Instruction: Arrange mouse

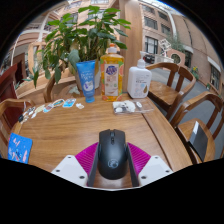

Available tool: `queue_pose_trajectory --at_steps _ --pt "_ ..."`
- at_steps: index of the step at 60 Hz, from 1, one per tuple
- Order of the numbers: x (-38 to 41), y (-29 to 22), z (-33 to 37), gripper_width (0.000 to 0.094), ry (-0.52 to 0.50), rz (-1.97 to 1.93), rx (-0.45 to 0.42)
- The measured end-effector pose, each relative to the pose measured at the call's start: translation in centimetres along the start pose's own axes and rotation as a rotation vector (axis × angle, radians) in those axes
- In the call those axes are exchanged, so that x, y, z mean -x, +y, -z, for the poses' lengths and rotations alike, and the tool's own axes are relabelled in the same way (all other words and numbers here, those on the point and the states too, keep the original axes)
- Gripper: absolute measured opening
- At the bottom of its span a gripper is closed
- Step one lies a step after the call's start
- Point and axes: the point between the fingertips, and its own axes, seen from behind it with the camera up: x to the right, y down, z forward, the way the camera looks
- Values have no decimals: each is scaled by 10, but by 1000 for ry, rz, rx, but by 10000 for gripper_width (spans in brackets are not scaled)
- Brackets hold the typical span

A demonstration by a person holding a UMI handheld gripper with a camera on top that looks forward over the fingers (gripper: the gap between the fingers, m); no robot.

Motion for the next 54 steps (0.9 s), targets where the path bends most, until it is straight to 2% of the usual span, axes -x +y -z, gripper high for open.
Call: queue_pose_trajectory --at_steps 14,22,26,33,40,46,50,54 --pt "-1 -2 2 362 30 21 -18" --pt "-5 -8 19 360 48 -5 -39" --pt "-10 -29 40 359 71 -16 -87" --pt "-4 -95 100 360 81 -30 -234" --pt "37 -162 172 360 20 -30 -389" --pt "98 -196 221 358 -49 16 -487" --pt "153 -192 241 358 -114 51 -513" --pt "205 -176 240 358 -192 78 -475"
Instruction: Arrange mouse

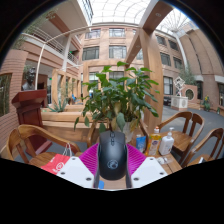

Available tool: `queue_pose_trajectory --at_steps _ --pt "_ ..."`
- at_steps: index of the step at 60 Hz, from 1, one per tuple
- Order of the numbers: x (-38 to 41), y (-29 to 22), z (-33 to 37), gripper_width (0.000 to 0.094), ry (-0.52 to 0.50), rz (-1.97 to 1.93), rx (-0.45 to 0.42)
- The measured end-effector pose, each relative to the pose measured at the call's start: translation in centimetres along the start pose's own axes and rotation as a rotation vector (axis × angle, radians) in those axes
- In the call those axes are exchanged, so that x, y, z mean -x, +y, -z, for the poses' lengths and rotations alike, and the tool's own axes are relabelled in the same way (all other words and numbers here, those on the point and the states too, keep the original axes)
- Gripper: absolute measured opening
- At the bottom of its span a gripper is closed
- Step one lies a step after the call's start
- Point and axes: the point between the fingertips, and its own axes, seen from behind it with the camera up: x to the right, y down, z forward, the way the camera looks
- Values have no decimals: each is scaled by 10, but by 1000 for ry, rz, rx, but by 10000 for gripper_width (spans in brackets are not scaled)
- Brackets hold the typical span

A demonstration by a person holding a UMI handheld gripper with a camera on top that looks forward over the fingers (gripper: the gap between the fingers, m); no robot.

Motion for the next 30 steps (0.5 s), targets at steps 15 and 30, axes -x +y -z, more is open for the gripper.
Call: queue_pose_trajectory --at_steps 15,30 --pt "140 188 -28 359 -140 65 318" --pt "166 277 -27 451 -163 48 467"
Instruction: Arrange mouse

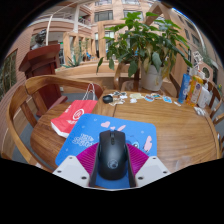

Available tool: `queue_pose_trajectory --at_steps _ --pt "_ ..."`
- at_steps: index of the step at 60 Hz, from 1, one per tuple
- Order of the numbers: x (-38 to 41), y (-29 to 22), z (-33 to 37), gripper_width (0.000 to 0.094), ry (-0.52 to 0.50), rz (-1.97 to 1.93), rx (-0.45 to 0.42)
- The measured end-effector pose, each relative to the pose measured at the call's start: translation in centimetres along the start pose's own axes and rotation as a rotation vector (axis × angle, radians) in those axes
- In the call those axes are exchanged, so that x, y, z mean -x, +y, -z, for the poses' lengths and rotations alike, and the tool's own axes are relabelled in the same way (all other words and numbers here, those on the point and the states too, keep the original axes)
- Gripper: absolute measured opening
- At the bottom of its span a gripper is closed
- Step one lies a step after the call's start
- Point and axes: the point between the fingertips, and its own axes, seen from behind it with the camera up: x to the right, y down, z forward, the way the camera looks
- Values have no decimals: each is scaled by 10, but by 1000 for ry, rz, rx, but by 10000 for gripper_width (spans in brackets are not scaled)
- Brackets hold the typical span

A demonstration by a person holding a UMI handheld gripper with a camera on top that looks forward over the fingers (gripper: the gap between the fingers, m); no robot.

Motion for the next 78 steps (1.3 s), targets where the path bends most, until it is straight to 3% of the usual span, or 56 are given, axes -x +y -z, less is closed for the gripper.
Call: queue_pose_trajectory --at_steps 5,13,49,78 --pt "5 6 0 529 -17 -22 25" --pt "-6 -9 28 870 35 7 -28" --pt "8 2 255 854 83 29 -159" --pt "31 43 307 851 56 60 -156"
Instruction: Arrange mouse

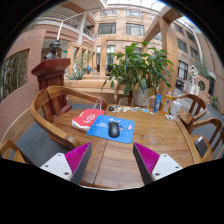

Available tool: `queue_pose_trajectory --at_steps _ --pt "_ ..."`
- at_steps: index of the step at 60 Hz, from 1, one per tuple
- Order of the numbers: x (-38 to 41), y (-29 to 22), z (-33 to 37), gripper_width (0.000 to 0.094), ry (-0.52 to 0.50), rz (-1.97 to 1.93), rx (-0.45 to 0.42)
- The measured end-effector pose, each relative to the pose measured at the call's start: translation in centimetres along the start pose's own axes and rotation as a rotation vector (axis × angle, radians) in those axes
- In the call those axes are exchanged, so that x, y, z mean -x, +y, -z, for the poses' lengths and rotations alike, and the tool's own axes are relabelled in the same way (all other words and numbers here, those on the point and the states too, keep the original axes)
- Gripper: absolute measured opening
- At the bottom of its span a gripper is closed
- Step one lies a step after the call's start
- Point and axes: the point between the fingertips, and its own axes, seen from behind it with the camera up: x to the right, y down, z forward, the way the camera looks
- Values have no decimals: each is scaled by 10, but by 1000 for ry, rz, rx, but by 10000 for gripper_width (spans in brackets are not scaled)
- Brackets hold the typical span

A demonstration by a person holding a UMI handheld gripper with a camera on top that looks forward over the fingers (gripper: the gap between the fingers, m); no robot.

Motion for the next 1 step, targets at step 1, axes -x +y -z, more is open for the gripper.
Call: queue_pose_trajectory --at_steps 1 --pt "0 0 0 853 0 -1 0"
